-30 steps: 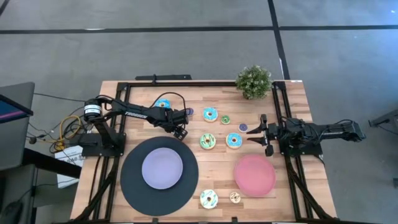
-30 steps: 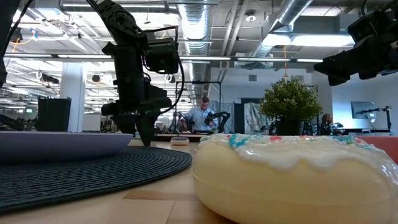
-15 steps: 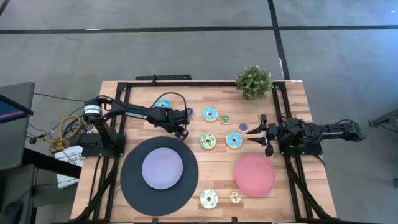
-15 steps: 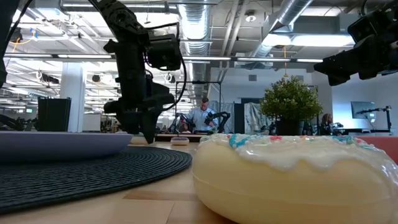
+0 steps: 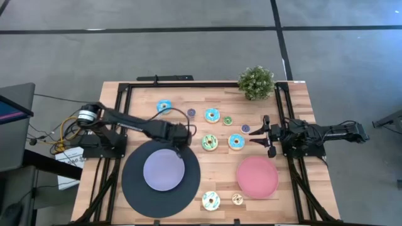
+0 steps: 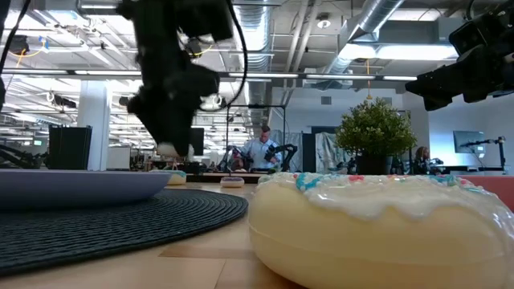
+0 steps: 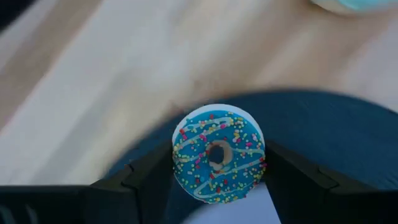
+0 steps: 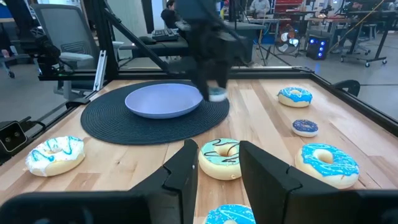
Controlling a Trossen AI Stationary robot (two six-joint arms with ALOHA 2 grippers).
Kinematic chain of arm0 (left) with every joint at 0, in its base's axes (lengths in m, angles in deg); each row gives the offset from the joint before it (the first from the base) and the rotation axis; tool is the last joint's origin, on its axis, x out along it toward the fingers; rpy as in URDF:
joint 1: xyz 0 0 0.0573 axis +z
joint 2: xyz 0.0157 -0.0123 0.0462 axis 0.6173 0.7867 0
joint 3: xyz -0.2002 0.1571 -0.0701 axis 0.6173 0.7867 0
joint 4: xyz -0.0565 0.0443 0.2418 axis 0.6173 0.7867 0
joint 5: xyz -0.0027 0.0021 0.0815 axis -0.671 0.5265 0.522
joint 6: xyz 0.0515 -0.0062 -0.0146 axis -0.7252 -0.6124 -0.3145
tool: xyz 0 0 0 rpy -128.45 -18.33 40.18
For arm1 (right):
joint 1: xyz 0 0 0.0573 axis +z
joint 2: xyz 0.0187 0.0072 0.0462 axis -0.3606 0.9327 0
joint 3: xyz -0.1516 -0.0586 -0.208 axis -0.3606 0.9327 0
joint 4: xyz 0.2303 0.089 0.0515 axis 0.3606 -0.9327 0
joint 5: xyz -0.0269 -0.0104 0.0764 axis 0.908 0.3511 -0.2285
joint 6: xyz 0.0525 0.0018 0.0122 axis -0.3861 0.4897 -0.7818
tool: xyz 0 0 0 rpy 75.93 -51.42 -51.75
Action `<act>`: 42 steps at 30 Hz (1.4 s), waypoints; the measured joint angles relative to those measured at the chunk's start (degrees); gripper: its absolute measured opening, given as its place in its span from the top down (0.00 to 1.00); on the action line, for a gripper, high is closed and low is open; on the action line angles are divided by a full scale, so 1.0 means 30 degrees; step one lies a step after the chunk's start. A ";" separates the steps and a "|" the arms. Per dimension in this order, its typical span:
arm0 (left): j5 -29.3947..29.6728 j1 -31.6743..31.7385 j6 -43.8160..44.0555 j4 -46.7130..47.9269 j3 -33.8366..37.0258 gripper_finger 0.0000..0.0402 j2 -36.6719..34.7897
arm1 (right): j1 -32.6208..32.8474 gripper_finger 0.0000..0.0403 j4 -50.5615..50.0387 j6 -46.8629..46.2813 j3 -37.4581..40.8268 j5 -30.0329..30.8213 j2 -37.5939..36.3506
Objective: Pick & Place donuts
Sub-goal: Put the small blue donut on the purple plate
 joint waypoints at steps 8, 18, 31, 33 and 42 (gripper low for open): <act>0.0025 -0.3997 0.3571 0.2425 -0.0002 0.44 -0.0424 | 0.0000 0.73 0.0003 0.0000 -0.0004 0.0000 -0.0001; -0.0870 -0.8129 0.9430 0.2319 0.2212 0.44 -0.0336 | 0.0000 0.73 0.0002 0.0000 -0.0002 0.0000 0.0006; -0.1504 -0.9497 1.0831 0.2349 0.2965 0.44 -0.0336 | 0.0000 0.73 0.0000 0.0004 -0.0007 0.0000 -0.0001; -0.1493 -0.9529 1.0598 0.2302 0.2965 0.44 -0.0336 | -0.0005 0.73 0.0005 0.0000 -0.0003 0.0000 0.0004; -0.1126 -0.9514 1.0857 0.2495 0.2965 0.44 -0.0336 | -0.0007 0.73 0.0002 0.0000 -0.0007 0.0000 -0.0001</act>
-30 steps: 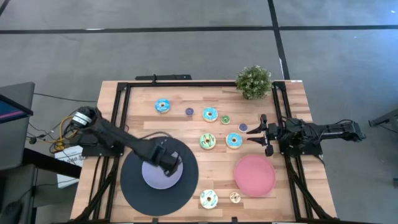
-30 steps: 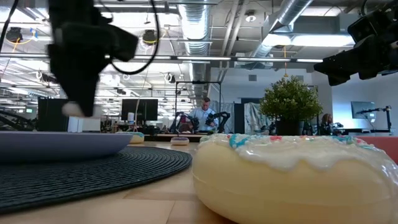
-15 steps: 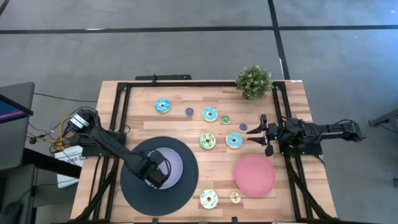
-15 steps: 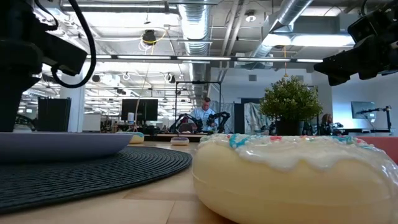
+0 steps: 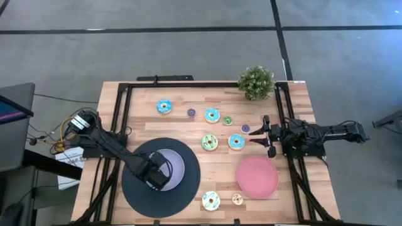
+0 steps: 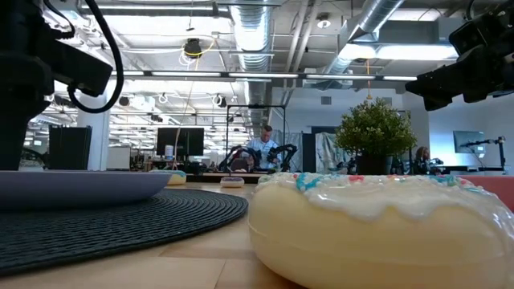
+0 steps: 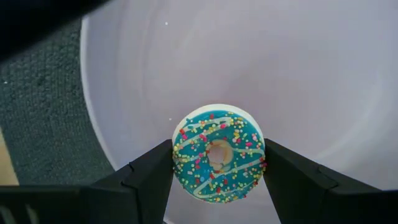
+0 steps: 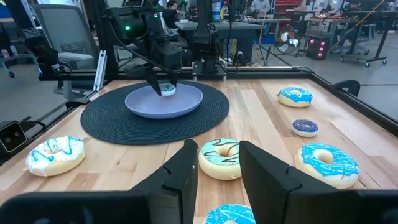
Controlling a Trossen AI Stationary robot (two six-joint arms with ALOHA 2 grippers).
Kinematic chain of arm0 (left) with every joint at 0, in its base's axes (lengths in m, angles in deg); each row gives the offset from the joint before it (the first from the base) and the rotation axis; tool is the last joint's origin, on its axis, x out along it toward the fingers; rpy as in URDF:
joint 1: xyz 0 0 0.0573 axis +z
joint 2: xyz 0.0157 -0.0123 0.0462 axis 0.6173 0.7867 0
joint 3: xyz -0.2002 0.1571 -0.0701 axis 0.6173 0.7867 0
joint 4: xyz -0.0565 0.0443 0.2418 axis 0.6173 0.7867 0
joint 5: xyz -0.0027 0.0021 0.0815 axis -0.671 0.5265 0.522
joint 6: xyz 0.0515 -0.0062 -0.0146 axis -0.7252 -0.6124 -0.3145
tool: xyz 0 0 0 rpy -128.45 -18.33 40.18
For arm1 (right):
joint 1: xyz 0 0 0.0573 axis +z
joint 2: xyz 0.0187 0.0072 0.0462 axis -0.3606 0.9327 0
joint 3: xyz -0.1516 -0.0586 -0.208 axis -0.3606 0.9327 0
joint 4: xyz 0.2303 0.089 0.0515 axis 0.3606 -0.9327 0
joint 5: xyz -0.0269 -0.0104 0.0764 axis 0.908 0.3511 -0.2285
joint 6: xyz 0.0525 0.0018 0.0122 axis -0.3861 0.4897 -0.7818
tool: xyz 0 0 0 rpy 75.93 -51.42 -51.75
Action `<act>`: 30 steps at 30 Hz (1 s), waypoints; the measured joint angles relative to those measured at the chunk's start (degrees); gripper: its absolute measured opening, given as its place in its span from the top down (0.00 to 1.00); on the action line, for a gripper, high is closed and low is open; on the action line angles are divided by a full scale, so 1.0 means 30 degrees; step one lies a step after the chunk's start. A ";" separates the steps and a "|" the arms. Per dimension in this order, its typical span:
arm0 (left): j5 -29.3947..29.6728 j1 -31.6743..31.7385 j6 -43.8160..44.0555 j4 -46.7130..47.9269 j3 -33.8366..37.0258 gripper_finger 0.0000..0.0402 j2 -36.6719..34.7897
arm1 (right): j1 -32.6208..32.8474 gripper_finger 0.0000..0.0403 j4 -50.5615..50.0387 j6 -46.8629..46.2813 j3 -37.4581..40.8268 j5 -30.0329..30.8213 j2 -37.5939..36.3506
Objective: Pick & Place donuts
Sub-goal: Put the small blue donut on the purple plate, then put the bottom large blue donut on the pink plate
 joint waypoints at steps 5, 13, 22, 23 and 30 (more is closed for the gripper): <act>0.0000 0.0000 0.0075 -0.0016 0.0000 0.41 0.0000 | 0.0001 0.73 0.0004 0.0000 0.0007 0.0000 0.0000; -0.0454 0.0000 0.0122 -0.0033 0.0000 0.27 0.0007 | 0.0007 0.73 -0.0002 0.0000 0.0007 0.0000 0.0000; 0.0590 0.0263 0.0406 0.0006 0.0000 0.18 -0.0981 | 0.0004 0.73 0.0001 0.0000 0.0004 -0.0007 0.0000; 0.0969 0.0350 0.0415 0.0004 0.0000 0.18 -0.1371 | 0.0001 0.73 0.0005 0.0000 0.0007 0.0000 0.0001; 0.4684 0.0989 -0.2175 -0.0734 -0.0015 0.18 -0.4671 | 0.0007 0.73 0.0001 0.0000 0.0004 -0.0004 0.0000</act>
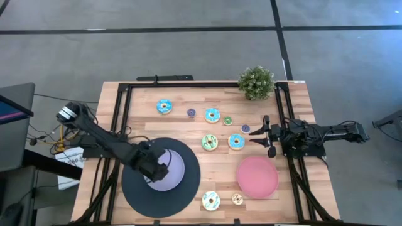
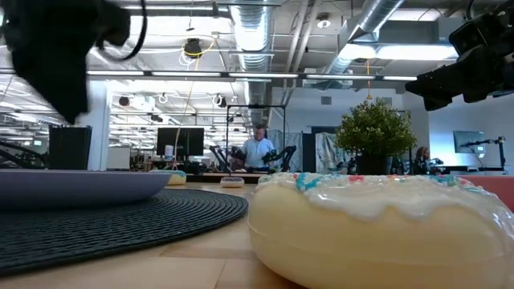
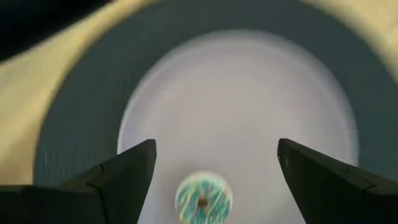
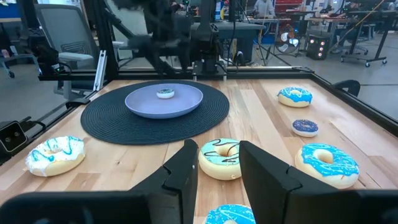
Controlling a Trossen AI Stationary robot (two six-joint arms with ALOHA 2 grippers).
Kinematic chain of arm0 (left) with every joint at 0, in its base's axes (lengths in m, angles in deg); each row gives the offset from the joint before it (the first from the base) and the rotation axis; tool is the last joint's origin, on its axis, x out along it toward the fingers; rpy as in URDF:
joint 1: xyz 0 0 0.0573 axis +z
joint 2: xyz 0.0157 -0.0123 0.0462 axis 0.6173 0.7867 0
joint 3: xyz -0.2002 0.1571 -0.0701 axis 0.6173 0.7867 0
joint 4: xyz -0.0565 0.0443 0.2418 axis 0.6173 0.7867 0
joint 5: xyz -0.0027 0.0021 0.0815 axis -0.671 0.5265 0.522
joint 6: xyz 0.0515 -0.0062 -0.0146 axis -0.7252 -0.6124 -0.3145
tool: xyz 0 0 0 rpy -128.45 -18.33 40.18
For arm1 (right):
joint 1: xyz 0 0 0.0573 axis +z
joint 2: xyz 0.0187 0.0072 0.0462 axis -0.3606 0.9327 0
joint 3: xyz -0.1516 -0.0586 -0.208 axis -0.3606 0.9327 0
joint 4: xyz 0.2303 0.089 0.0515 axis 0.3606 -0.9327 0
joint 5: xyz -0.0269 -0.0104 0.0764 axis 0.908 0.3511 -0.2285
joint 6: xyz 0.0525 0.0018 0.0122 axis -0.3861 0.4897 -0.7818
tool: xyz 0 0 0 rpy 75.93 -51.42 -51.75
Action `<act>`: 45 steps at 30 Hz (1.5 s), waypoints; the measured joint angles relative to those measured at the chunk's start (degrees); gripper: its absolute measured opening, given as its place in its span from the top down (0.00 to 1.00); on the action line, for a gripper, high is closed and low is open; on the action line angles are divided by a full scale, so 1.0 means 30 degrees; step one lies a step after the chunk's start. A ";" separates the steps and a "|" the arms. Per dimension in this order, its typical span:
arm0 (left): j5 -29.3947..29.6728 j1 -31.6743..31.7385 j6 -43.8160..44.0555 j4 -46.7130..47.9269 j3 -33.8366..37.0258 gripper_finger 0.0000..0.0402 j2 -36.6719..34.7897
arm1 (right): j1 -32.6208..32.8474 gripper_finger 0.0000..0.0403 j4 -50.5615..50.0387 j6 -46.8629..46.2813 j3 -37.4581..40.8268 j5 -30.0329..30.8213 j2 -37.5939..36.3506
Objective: Pick & Place donuts
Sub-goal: Put the bottom large blue donut on the pink plate
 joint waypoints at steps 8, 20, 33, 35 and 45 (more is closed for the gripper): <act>0.3494 0.0969 -0.8308 -0.3552 0.0000 0.18 -0.1452 | 0.0000 0.73 0.0018 0.0000 -0.0003 0.0004 0.0001; 0.3987 0.2588 -1.6603 -1.2761 0.1034 0.18 -0.1376 | -0.0002 0.73 0.0514 -0.1566 0.0033 -0.0053 0.0000; -0.0392 0.3897 -2.1196 -2.6939 0.7769 0.18 -0.1422 | -0.0022 0.73 0.0783 -0.2592 0.0033 0.0347 0.0007; -0.0338 0.4251 -2.0962 -2.6754 0.8172 0.18 -0.1420 | -0.0022 0.73 0.1481 -0.3387 0.0033 0.0470 0.0007; -0.1518 0.6453 -2.1822 -2.5266 0.8495 0.18 -0.2668 | -0.0135 0.64 0.5887 -0.7216 -0.0412 0.3265 0.2151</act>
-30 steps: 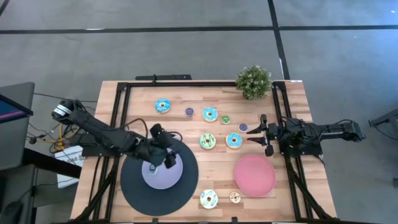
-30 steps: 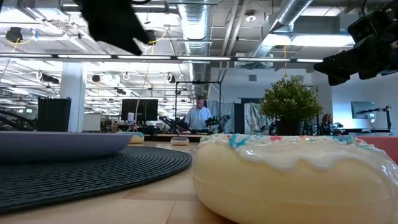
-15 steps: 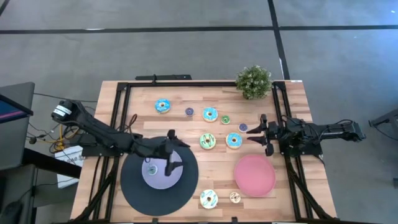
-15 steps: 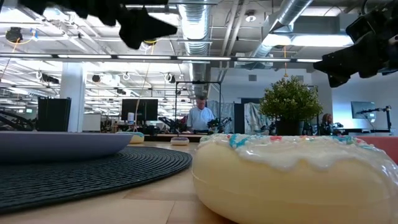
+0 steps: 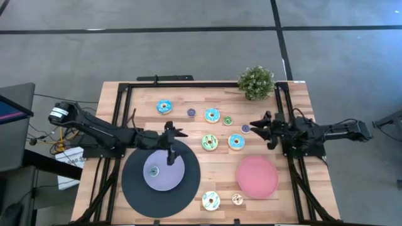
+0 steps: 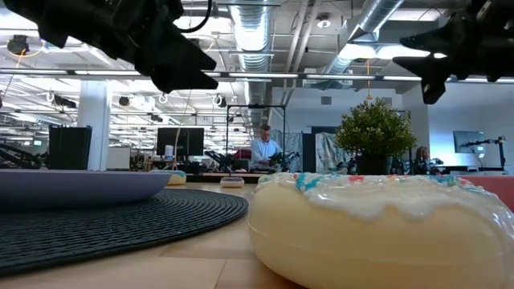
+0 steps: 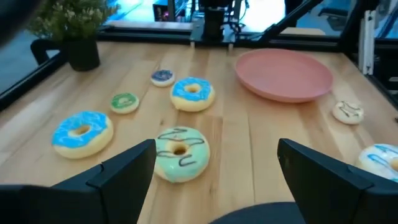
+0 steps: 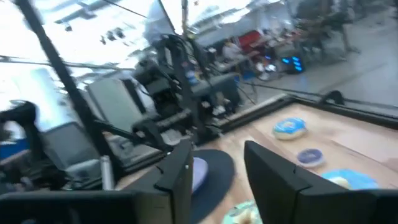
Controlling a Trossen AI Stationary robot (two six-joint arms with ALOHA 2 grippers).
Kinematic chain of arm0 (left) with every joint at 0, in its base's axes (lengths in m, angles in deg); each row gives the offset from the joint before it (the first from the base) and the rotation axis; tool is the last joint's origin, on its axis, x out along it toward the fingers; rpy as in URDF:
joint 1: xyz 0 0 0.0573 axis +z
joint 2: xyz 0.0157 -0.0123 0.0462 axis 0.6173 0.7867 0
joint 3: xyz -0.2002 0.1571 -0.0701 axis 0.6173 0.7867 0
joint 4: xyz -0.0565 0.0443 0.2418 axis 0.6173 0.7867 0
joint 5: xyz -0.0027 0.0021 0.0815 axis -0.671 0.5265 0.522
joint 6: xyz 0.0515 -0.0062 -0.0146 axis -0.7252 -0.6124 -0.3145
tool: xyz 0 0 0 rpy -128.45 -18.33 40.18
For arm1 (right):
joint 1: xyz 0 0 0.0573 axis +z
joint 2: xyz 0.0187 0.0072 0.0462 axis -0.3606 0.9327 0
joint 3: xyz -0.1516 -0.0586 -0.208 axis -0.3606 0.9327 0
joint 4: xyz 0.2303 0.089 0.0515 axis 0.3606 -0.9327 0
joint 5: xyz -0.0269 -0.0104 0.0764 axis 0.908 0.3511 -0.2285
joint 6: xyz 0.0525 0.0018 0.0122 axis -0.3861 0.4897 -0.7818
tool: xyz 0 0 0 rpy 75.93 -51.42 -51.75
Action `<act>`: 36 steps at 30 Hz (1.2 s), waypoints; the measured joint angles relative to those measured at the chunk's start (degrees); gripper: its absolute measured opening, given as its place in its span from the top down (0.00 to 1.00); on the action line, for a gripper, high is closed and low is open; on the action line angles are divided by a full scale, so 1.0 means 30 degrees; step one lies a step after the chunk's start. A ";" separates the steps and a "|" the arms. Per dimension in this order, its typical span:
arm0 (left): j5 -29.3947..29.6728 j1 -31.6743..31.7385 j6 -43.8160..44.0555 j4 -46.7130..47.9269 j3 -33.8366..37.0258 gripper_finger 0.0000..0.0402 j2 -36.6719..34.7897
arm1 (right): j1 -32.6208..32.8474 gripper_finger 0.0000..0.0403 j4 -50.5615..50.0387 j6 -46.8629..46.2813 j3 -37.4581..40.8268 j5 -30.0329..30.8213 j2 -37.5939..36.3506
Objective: Pick & Place donuts
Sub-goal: Put the bottom large blue donut on the pink plate
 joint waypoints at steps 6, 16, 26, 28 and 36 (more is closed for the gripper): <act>-0.0451 0.1054 -0.0248 0.2010 0.0000 0.18 -0.1918 | 0.0019 0.50 -0.0132 -0.0762 -0.2416 0.1471 0.4600; 0.0685 0.1249 -0.0546 0.4957 -0.0015 0.18 -0.4007 | -0.0856 0.50 -1.2826 -0.1250 -1.2191 0.3183 1.3882; 0.0673 0.1235 -0.0897 0.5212 -0.0015 0.18 -0.4004 | -0.3603 0.63 -2.1447 0.3987 -1.7507 -0.2772 2.1288; 0.0673 0.1235 -0.0897 0.5219 -0.0015 0.18 -0.4004 | -0.3985 0.65 -2.1603 0.4318 -1.7507 -0.3277 2.2288; 0.0669 0.1235 -0.0897 0.5382 -0.0015 0.18 -0.4004 | -0.4125 0.58 -2.0993 0.4754 -1.7507 -0.3371 2.5381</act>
